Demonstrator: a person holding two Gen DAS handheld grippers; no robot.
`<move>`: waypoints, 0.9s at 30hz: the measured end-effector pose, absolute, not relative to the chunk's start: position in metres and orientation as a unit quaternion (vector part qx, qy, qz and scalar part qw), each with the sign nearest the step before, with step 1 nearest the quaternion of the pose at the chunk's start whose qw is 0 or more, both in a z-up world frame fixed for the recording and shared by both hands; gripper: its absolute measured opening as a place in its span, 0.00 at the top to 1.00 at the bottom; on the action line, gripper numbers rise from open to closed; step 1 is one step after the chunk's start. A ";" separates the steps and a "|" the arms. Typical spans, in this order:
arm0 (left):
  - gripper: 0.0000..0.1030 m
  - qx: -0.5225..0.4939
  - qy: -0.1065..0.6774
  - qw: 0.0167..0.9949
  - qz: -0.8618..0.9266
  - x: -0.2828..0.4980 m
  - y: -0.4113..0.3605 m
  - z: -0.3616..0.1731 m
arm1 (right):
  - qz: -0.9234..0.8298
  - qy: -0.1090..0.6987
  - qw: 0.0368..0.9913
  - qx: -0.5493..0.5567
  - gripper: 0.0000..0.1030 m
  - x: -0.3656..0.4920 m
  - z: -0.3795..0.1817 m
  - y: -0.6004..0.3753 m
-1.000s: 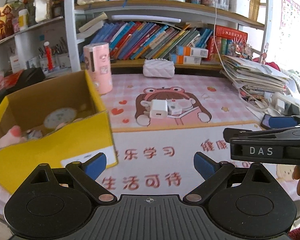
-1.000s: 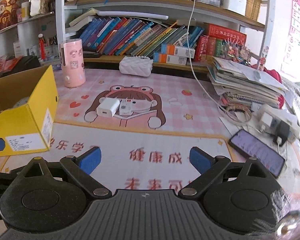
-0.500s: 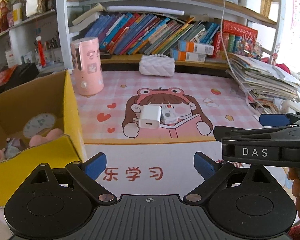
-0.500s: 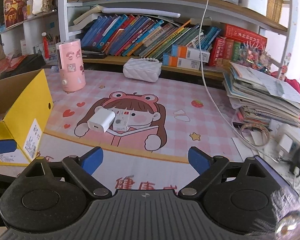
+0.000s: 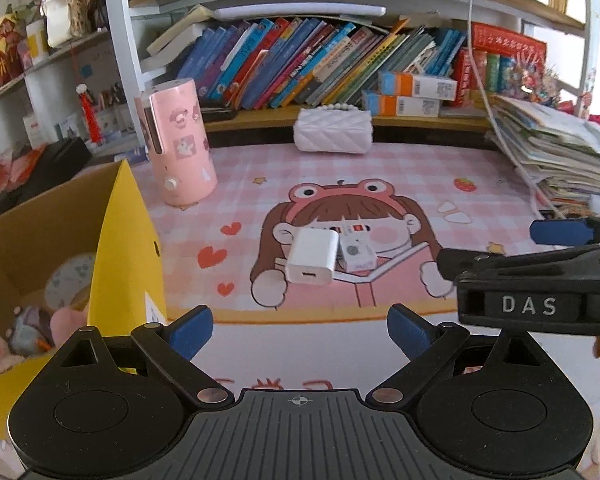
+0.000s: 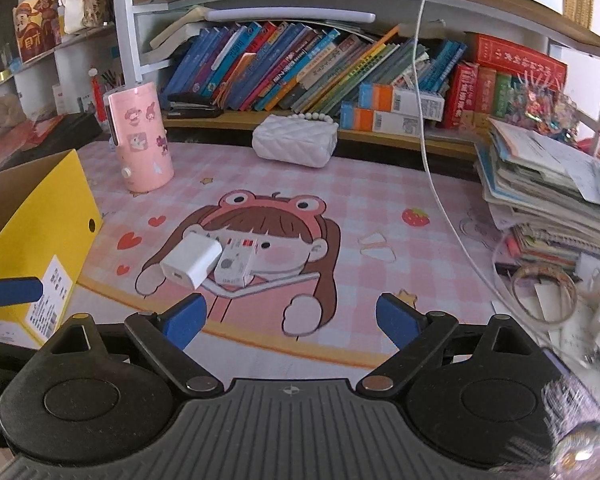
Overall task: Organize objects
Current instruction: 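Move both tools toward the white charger and small white box on the mat, then grasp the white charger with the left tool while the right tool grasps the small white box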
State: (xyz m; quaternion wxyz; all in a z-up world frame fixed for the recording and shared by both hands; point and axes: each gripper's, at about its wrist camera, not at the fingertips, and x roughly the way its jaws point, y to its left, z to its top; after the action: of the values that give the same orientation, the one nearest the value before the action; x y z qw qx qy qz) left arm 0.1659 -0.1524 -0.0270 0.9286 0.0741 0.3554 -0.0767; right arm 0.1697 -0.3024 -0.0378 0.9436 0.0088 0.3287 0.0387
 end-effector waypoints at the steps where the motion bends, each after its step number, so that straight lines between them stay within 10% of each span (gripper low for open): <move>1: 0.08 0.076 0.355 0.929 -0.071 0.169 -0.154 -0.028 | 0.041 0.328 0.944 0.010 0.11 0.174 -0.038 -0.304; 27: 0.50 0.060 0.422 0.903 -0.058 0.280 -0.180 -0.079 | 0.052 0.325 0.944 0.027 0.21 0.244 -0.047 -0.324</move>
State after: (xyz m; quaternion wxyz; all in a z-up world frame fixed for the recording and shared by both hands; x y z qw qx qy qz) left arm 0.2801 -0.1805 -0.0790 0.9027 0.0602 0.4221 -0.0576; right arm 0.2443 -0.3239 -0.0467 0.9439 0.0268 0.3251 0.0517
